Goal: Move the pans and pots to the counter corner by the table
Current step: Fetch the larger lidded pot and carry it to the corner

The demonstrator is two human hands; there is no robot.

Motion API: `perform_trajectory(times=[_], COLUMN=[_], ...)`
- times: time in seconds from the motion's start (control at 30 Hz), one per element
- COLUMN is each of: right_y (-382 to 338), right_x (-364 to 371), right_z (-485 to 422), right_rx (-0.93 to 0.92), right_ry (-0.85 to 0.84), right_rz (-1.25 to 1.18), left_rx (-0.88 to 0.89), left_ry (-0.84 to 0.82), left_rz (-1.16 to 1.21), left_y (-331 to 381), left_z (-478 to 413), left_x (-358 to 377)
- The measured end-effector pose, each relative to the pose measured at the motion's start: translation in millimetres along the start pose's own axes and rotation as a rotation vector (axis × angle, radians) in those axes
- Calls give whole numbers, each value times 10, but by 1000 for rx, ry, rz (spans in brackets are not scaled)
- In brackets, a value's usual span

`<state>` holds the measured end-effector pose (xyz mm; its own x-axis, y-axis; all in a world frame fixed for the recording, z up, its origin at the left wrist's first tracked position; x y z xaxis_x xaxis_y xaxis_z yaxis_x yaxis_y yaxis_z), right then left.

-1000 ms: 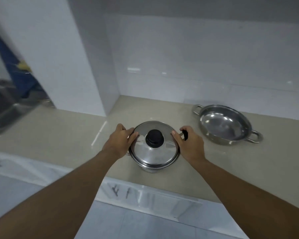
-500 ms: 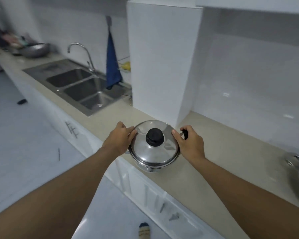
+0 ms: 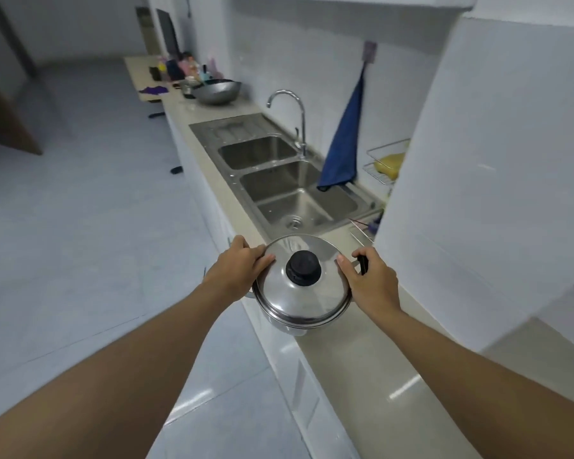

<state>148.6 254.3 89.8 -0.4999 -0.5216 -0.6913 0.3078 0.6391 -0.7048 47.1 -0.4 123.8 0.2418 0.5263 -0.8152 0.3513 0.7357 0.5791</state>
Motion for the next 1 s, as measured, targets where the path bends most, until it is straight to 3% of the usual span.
perform_trajectory(times=[0.6, 1.0], right_y=[-1924, -2750], right_x=[2207, 3344], right_z=[-1673, -3110], right_rx=[-130, -185], right_ry=[-72, -113], right_rz=[9, -10], left_rx=[-64, -101], left_ry=[17, 73], left_rz=[-93, -95], left_y=[-1987, -2943], left_z=[-1844, -3372], left_x=[-1635, -2223])
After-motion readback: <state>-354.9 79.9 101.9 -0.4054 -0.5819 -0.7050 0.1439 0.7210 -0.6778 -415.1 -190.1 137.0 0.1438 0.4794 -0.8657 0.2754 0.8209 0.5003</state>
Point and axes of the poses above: each hand's wrist, its own z-axis away from the middle knuckle, its own x-axis out of the palm, y = z × x, the point moved 2 cm from there along -z, towards the middle knuckle, and after that the axes turned 9 degrees about z, right-handed, at the moved point
